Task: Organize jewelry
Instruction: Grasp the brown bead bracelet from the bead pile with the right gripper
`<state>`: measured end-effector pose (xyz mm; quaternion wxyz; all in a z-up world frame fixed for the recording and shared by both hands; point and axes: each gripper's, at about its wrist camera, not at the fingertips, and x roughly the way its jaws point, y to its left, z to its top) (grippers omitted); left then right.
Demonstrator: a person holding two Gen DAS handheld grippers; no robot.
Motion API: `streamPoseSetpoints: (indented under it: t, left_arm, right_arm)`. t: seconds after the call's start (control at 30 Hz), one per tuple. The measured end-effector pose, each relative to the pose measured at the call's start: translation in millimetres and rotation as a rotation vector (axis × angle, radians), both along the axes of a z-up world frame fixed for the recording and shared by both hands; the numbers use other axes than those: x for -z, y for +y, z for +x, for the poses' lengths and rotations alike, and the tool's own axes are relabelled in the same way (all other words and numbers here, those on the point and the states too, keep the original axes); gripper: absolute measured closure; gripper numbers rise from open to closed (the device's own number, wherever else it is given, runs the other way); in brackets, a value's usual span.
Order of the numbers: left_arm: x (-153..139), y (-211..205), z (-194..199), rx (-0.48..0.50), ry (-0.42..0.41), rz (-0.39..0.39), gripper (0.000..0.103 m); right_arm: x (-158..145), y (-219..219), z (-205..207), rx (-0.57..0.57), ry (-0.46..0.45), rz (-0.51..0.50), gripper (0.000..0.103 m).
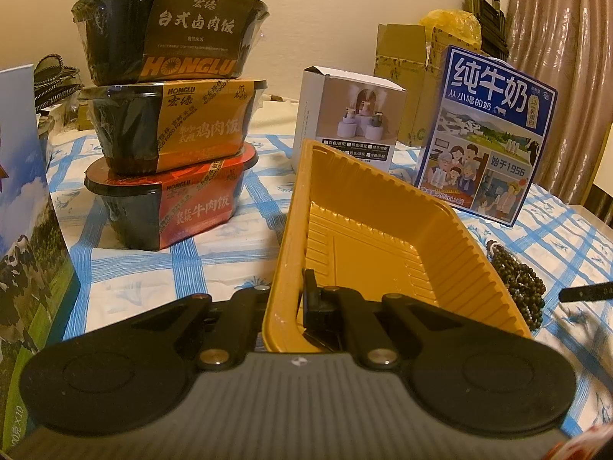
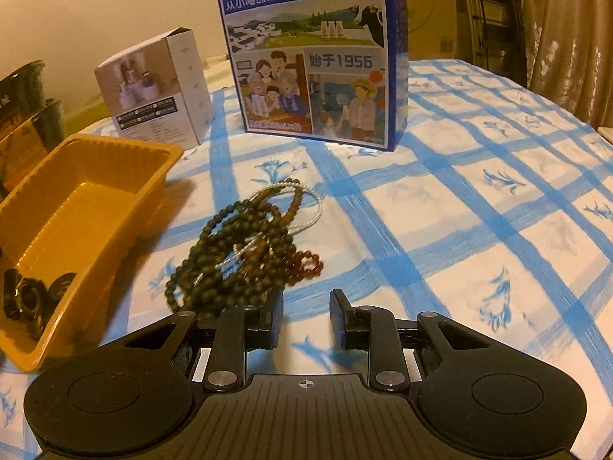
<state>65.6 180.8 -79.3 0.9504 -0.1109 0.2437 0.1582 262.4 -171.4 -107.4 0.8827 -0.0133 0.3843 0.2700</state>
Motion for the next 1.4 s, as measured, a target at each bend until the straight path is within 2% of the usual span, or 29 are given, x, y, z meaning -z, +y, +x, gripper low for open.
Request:
streamPoseSetpoints:
  t: [0.37, 0.83, 1.1, 1.17, 1.2, 1.23, 1.4]
  left_arm:
    - [0.1, 0.3, 0.2, 0.001, 0.003, 0.005, 0.099]
    - [0.4, 0.7, 0.4, 0.001, 0.002, 0.007, 0.099]
    - [0.3, 0.2, 0.5, 0.001, 0.004, 0.007, 0.099]
    - [0.3, 0.2, 0.5, 0.001, 0.004, 0.006, 0.099]
    - [0.3, 0.7, 0.5, 0.002, 0.004, 0.007, 0.099]
    - [0.3, 0.3, 0.5, 0.001, 0.004, 0.008, 0.099]
    - [0.2, 0.3, 0.4, 0.001, 0.003, 0.007, 0.099]
  right_arm:
    - [5.5, 11.5, 19.7, -0.015, 0.009, 0.020, 0.076]
    - [17.4, 12.9, 31.3, 0.004, -0.016, -0.016, 0.075]
    - [17.5, 21.1, 33.0, -0.059, -0.046, -0.016, 0.075]
    - [18.4, 22.2, 32.2, -0.054, -0.060, -0.028, 0.079]
    - [18.7, 21.6, 32.1, -0.057, -0.057, -0.020, 0.093]
    - [18.6, 20.3, 31.9, -0.054, -0.053, -0.010, 0.098]
    - [12.8, 9.0, 26.8, -0.011, -0.044, 0.019, 0.098]
